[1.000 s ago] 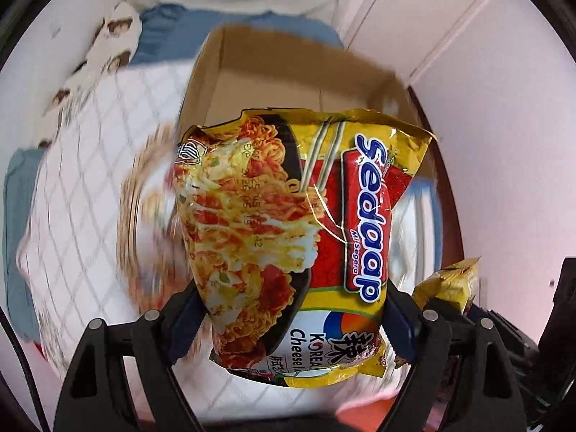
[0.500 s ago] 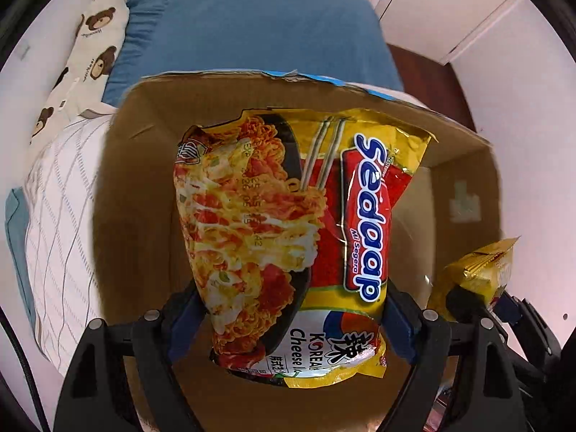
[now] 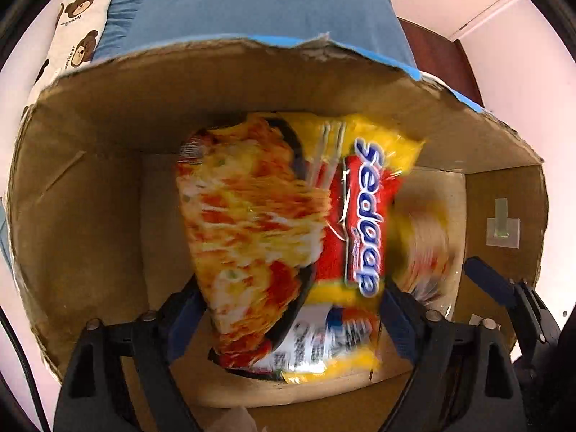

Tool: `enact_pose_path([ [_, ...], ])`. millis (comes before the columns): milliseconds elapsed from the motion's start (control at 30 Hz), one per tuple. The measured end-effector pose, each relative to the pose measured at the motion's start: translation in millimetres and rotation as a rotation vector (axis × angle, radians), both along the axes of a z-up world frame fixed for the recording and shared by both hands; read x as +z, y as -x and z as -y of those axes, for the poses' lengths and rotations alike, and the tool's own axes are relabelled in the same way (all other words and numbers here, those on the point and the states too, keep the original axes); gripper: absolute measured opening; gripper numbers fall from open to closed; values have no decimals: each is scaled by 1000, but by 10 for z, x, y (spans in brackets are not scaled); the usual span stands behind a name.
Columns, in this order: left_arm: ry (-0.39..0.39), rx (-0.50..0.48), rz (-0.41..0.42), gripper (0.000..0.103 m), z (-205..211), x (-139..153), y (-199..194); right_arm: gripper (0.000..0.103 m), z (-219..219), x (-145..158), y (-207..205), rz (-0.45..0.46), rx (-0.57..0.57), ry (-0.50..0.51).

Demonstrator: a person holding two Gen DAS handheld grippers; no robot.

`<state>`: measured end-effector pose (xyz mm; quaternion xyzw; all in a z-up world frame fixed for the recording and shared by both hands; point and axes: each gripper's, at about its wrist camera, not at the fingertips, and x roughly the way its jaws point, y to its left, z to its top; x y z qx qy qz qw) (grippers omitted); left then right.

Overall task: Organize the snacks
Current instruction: 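Carry both packs into the cardboard box and open both tools, then withdraw both tools from the box toward the snack pile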

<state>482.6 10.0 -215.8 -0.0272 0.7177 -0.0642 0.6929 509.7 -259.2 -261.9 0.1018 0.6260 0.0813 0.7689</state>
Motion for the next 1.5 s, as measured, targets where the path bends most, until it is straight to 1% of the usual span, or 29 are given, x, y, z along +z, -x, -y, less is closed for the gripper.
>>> enact_pose_path([
  [100,4,-2,13,92,-46,48,70,95,37,-41,-17,-9,-16,1],
  [167,7,6,33,92,-85,117,140,95,79,8,73,-9,-19,2],
  [267,-11,7,72,92,-142,246,282,95,143,44,182,0,-41,30],
  [400,-37,9,156,92,-243,477,575,95,205,251,431,25,-70,46],
  [433,-42,11,176,92,-267,534,648,95,224,337,553,35,-73,55],
  [467,-45,12,195,92,-290,593,723,95,152,436,617,45,-77,67],
  [633,-51,30,307,92,-472,866,1038,95,142,696,937,104,-79,85],
  [733,-41,33,353,92,-519,999,1196,95,116,824,1095,151,-82,111],
  [933,-49,19,435,92,-588,1222,1530,95,34,1147,1457,232,-70,132],
  [1100,-44,10,491,92,-640,1389,1779,95,-27,1385,1723,289,-54,139],
  [1300,-31,5,537,92,-668,1559,2090,95,-63,1665,2047,349,-56,109],
  [1400,-23,12,555,92,-672,1607,2285,95,-65,1759,2207,361,-65,78],
  [1500,-30,8,552,92,-668,1565,2468,95,-50,1751,2403,348,-76,49],
])
